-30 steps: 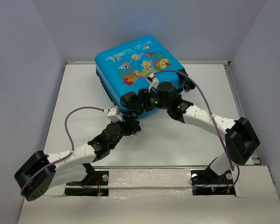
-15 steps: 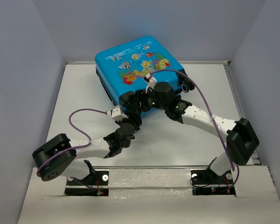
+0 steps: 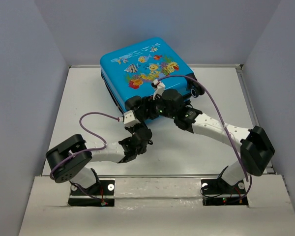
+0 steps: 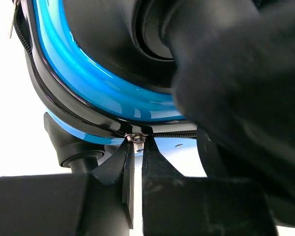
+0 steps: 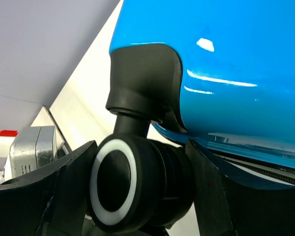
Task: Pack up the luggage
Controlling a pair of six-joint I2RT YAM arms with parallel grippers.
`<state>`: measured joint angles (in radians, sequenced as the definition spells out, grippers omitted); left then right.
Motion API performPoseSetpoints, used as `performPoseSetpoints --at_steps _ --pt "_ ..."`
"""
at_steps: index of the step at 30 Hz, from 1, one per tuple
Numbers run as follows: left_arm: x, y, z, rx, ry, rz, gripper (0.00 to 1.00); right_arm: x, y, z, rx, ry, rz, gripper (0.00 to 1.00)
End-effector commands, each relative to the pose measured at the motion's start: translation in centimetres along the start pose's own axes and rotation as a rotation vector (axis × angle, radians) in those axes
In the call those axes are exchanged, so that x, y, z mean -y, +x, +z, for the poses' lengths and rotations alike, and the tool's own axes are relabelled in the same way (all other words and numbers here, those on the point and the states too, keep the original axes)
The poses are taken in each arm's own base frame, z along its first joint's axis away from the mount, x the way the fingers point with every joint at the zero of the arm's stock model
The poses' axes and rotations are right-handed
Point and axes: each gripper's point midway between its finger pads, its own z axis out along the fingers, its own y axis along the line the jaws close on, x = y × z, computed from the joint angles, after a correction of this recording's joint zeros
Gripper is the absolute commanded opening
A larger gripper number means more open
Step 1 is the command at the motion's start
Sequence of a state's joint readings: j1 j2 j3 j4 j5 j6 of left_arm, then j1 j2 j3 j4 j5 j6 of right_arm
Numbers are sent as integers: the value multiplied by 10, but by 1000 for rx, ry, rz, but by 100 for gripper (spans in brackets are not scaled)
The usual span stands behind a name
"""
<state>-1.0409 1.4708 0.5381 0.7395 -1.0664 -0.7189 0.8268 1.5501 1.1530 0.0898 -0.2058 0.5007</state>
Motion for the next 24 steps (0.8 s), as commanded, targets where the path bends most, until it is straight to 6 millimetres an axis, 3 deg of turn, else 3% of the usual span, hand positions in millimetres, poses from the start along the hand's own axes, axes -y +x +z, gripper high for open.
performPoseSetpoints --at_steps 1,6,11,14,17,20,21,23,24 --pt "-14 -55 7 183 -120 -132 6 -58 -13 -22 66 -160 -18 7" --pt "-74 -45 -4 156 -188 -64 6 -46 -18 -35 120 -108 5 7" --pt "-113 -51 -17 140 -199 -100 6 -30 -27 -56 175 -87 32 7" --pt "-118 -60 -21 142 -192 -107 6 -18 -25 -71 199 -52 38 7" --pt "-109 -69 -28 120 -92 -104 6 -12 -17 -79 189 -37 37 7" --pt "-93 -80 -34 125 24 -161 6 -26 1 -72 98 -124 30 8" --pt "-89 -82 -36 128 58 -150 6 -29 3 -69 89 -130 15 30" --pt "-87 -84 -36 131 72 -134 6 -38 4 -62 84 -139 -15 64" --pt "-84 -83 -36 124 96 -118 6 -52 2 -55 72 -158 -34 88"
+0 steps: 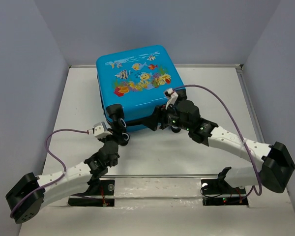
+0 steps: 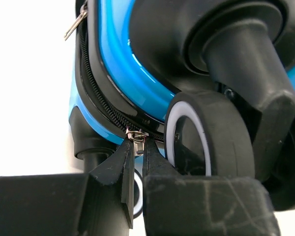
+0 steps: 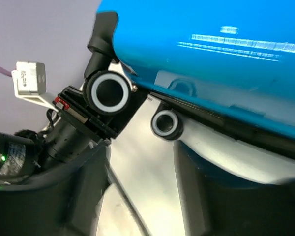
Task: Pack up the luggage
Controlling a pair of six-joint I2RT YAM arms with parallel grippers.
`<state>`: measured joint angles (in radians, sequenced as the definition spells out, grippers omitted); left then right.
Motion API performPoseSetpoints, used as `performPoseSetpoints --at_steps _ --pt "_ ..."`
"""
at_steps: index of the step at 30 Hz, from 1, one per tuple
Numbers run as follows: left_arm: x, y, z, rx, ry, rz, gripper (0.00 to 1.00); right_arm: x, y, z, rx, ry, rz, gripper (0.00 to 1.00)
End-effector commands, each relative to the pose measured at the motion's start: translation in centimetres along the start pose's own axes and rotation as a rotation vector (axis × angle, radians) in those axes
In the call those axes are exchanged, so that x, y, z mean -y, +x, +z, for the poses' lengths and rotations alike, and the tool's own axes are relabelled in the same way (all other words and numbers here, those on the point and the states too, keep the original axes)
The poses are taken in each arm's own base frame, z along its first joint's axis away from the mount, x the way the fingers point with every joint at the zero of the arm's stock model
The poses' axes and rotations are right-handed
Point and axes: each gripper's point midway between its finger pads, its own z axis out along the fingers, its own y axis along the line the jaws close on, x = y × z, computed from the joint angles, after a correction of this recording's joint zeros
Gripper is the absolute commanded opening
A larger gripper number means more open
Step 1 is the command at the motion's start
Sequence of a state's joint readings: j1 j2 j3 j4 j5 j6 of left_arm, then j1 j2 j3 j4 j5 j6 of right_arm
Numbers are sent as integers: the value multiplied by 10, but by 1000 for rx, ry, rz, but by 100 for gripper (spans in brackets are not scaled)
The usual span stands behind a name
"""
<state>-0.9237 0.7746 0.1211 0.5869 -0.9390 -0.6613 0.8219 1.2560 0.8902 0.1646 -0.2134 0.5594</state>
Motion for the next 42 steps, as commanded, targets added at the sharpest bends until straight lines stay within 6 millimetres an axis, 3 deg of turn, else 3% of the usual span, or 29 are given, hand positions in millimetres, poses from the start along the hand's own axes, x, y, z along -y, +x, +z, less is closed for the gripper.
performPoseSetpoints --at_steps 1,3,13,21,26,29,30,31,32,33,35,38,39,42 --pt "24 -35 2 103 85 -44 6 -45 -3 19 -30 -114 -73 94" --pt "24 -34 1 99 98 -45 6 -56 4 30 -61 -117 -85 100" --pt "20 -32 3 90 131 -53 6 -73 41 94 -171 -143 -14 100" --pt "21 -32 2 88 145 -62 6 -71 42 123 -173 -124 46 100" --pt "19 -32 1 87 147 -69 6 -90 25 134 -124 -192 83 100" --pt "18 -32 1 87 147 -69 6 -83 22 141 -124 -188 111 87" --pt "18 -33 0 87 147 -69 6 -82 25 142 -133 -190 113 60" --pt "18 -33 0 88 145 -68 6 -76 31 142 -142 -173 119 43" --pt "18 -34 0 90 145 -70 6 -72 34 141 -145 -157 123 35" --pt "16 -35 -1 91 144 -70 6 -62 34 140 -141 -137 125 12" --pt "15 -36 -1 93 141 -73 6 -45 42 131 -150 -98 135 7" --pt "16 -37 -2 89 148 -76 6 -13 34 114 -111 -24 133 7" --pt "16 -37 -3 82 151 -75 6 8 28 98 -87 4 141 7" --pt "16 -36 -4 72 156 -78 6 42 20 71 -60 53 151 7"
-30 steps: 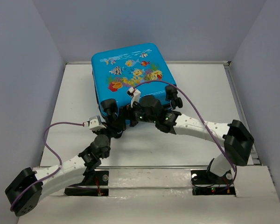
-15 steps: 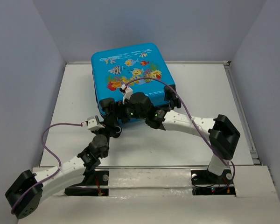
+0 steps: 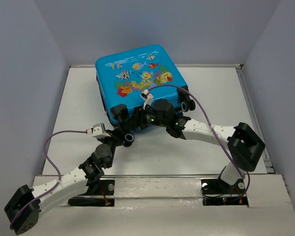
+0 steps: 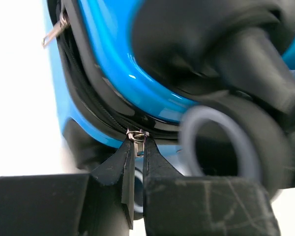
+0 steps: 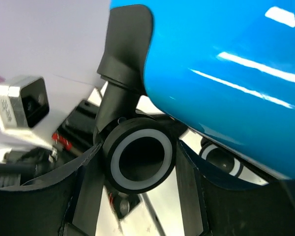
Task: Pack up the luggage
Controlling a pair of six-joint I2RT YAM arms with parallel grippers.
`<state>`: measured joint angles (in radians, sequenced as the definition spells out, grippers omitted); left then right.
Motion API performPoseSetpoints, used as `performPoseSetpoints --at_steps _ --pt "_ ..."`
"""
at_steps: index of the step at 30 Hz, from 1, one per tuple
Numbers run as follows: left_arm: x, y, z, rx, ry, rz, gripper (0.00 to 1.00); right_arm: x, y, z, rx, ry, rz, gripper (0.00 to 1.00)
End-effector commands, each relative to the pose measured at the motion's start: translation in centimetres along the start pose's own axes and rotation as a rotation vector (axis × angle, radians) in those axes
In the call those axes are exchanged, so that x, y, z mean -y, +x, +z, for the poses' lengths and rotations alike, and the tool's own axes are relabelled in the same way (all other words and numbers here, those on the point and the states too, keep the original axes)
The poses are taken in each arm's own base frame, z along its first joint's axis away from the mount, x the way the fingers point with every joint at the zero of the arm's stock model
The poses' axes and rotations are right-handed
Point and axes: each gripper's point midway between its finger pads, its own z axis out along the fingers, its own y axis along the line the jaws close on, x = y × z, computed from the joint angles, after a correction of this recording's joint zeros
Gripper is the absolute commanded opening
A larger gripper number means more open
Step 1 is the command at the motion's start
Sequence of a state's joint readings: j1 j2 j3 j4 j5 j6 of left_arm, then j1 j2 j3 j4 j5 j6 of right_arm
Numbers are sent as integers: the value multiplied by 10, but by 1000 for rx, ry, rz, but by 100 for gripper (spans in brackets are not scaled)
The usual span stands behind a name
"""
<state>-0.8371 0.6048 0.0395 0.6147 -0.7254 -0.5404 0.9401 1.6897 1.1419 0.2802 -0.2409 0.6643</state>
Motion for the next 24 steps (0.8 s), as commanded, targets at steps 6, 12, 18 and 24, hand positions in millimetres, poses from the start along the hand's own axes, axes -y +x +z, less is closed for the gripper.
performPoseSetpoints --at_steps 6,12,18,24 --pt "0 -24 2 60 -55 -39 6 120 -36 -121 145 242 63 7" --pt "-11 -58 17 123 -175 -40 6 129 -16 -154 138 295 31 7" --pt "-8 -84 48 144 -194 -13 6 121 -6 -161 118 266 18 7" --pt "33 -61 42 43 72 -73 6 100 -4 -162 98 202 -25 7"
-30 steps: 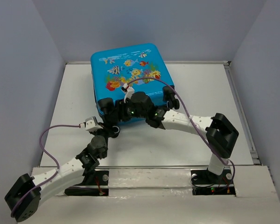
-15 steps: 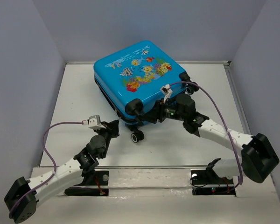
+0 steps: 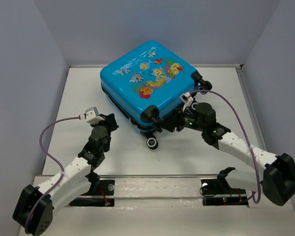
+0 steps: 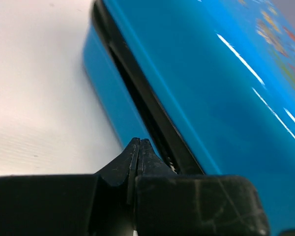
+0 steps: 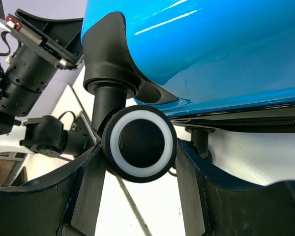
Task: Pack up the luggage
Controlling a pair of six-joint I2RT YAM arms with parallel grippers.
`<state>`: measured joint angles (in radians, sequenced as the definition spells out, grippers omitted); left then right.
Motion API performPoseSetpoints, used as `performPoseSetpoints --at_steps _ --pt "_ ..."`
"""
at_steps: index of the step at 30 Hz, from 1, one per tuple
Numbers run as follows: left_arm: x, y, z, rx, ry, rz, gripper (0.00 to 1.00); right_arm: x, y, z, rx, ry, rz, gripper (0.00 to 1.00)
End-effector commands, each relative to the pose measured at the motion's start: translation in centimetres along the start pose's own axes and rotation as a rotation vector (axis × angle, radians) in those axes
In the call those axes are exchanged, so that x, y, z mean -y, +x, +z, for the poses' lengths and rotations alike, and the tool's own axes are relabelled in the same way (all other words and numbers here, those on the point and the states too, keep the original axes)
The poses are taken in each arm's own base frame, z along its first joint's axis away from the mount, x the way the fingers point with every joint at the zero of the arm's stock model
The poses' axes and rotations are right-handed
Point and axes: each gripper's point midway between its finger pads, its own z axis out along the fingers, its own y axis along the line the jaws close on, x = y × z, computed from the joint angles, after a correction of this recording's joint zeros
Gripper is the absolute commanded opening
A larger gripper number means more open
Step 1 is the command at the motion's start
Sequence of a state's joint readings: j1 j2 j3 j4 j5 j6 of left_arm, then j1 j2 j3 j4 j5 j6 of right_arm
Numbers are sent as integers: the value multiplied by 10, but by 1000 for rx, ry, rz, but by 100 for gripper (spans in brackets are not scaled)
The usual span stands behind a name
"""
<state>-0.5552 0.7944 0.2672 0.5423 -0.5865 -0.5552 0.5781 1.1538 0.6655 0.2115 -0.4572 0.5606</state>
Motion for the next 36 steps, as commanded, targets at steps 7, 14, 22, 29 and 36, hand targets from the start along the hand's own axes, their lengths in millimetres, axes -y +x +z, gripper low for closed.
performPoseSetpoints --at_steps 7,14,22,29,36 --pt "48 55 -55 -255 447 -59 6 0 4 -10 17 86 -70 7" --pt "68 67 -68 -331 568 2 29 5 2 -14 25 126 -78 7" --pt "91 82 -45 -383 565 145 46 3 1 -12 18 118 -76 7" --pt "93 81 -27 -357 523 220 46 5 5 -12 7 118 -75 7" --pt "83 75 -9 -312 429 305 6 1 6 -13 7 99 -77 7"
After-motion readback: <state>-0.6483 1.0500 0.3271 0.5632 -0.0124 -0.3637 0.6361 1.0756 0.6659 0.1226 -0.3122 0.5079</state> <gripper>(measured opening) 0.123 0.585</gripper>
